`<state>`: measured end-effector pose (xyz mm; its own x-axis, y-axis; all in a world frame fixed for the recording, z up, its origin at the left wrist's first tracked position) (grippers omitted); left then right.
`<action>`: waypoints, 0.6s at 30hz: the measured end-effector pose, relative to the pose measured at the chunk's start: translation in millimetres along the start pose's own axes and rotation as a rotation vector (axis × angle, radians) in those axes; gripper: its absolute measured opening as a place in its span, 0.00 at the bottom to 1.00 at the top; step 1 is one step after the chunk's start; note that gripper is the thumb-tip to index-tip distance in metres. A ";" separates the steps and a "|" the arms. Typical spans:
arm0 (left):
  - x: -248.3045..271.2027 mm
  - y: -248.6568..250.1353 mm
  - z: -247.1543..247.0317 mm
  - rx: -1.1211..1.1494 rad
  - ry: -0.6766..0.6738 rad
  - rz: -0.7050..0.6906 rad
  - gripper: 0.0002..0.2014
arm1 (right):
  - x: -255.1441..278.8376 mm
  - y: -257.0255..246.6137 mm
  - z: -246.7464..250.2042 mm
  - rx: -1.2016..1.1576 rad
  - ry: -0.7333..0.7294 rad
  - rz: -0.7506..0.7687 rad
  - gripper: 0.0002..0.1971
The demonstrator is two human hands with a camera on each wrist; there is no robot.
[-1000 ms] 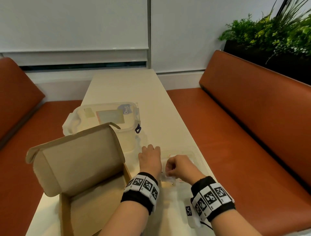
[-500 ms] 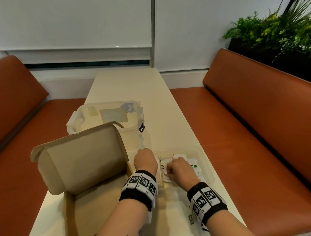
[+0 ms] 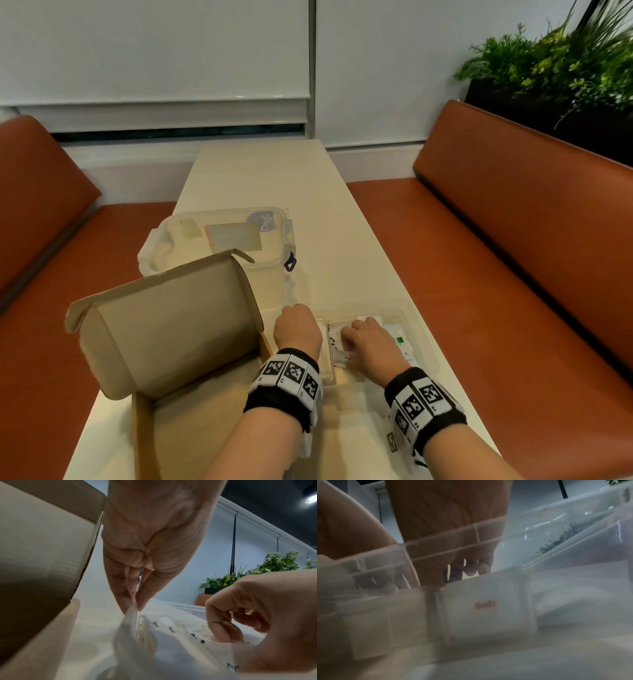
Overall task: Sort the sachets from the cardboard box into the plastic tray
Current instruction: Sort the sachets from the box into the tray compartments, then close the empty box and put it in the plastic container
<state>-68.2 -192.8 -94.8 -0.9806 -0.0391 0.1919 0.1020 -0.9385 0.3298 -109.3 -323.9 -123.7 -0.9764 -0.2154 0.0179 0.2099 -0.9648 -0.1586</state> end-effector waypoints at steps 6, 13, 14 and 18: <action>3.3 -1.1 1.7 0.006 -0.004 -0.007 0.13 | 9.0 33.7 18.5 -0.178 0.215 -0.290 0.09; 8.3 -0.2 1.9 0.020 -0.043 -0.001 0.13 | 31.5 81.9 12.5 -0.155 0.166 -0.652 0.25; 9.5 -0.1 2.4 0.039 -0.052 -0.001 0.14 | 33.6 82.5 10.3 -0.179 0.133 -0.649 0.26; 17.9 -1.9 15.3 0.154 -0.046 -0.025 0.17 | 35.4 71.9 16.5 -0.119 0.161 -0.654 0.22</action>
<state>-83.4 -186.5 -77.8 -0.9748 0.0029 0.2233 0.1056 -0.8751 0.4723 -127.9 -403.4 -118.2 -0.8979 0.4402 0.0011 -0.4237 -0.8637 -0.2730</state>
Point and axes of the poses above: each hand's wrist, its own x-axis away from the middle knuckle, its own z-axis out of the back of the hand, y = z × x, the point moved 3 cm from there along -x, towards the middle knuckle, and after that the axes turned 3 degrees about x, right-handed, at the moved point
